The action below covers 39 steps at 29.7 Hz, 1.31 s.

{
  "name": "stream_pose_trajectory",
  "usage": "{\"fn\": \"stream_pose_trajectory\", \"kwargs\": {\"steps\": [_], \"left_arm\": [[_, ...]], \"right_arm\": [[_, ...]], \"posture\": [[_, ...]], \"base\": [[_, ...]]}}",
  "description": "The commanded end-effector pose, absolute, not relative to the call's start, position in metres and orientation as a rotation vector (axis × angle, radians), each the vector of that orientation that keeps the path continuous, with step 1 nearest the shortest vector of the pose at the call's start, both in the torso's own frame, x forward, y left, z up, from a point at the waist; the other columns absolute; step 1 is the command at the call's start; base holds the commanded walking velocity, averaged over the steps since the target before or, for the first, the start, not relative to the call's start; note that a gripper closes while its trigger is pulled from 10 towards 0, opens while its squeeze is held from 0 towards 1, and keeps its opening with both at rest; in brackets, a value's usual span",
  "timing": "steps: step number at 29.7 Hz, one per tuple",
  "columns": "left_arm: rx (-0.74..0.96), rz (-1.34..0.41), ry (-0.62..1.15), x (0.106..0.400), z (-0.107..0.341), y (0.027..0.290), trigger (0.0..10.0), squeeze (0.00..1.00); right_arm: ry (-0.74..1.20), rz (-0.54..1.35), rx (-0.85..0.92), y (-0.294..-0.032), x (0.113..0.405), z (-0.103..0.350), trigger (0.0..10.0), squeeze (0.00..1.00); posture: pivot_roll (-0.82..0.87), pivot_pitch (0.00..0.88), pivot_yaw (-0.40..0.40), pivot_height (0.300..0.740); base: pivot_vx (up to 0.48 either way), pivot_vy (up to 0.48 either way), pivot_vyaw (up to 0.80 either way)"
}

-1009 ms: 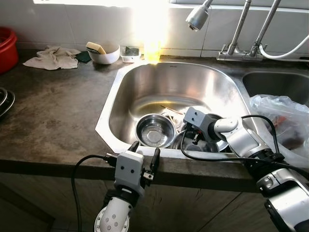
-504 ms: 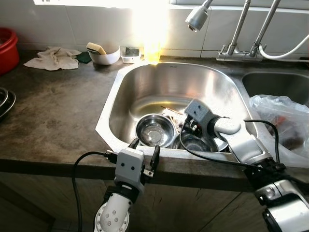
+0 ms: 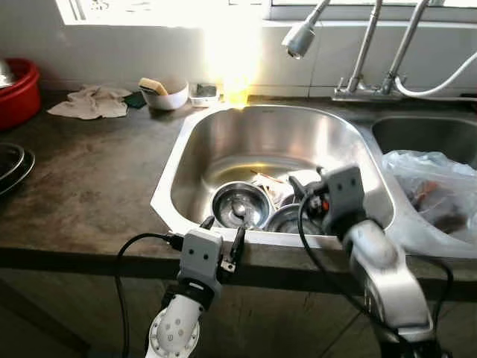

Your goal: Kitchen organization

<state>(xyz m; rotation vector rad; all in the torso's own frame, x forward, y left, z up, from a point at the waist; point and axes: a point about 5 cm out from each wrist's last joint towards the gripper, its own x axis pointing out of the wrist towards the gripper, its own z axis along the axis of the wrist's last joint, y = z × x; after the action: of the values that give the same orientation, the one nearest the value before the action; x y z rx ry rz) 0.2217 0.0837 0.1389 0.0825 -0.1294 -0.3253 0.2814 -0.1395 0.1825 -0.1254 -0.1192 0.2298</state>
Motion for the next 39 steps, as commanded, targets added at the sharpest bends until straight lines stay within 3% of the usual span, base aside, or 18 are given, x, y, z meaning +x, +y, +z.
{"fn": "stream_pose_trajectory", "kwargs": {"steps": [1, 15, 39], "left_arm": [[0.083, -0.330, -0.131, 0.222, 0.137, 0.083, 10.0, 0.00], [0.083, -0.322, -0.191, 0.220, 0.148, 0.086, 10.0, 0.00], [0.080, -0.334, -0.189, 0.218, 0.147, 0.084, 10.0, 0.00]], "right_arm": [[-0.205, 0.217, -0.111, -0.136, 0.276, 0.197, 10.0, 0.00], [-0.216, 0.191, -0.053, -0.135, 0.250, 0.190, 10.0, 0.00], [-0.204, 0.204, -0.036, -0.126, 0.255, 0.189, 10.0, 0.00]], "posture": [[0.01, 0.050, -0.018, 0.740], [0.02, 0.045, -0.023, 0.740], [0.02, 0.045, -0.022, 0.740]], "base": [[0.000, 0.000, 0.00], [0.000, 0.000, 0.00], [-0.022, 0.000, 0.00]]}}
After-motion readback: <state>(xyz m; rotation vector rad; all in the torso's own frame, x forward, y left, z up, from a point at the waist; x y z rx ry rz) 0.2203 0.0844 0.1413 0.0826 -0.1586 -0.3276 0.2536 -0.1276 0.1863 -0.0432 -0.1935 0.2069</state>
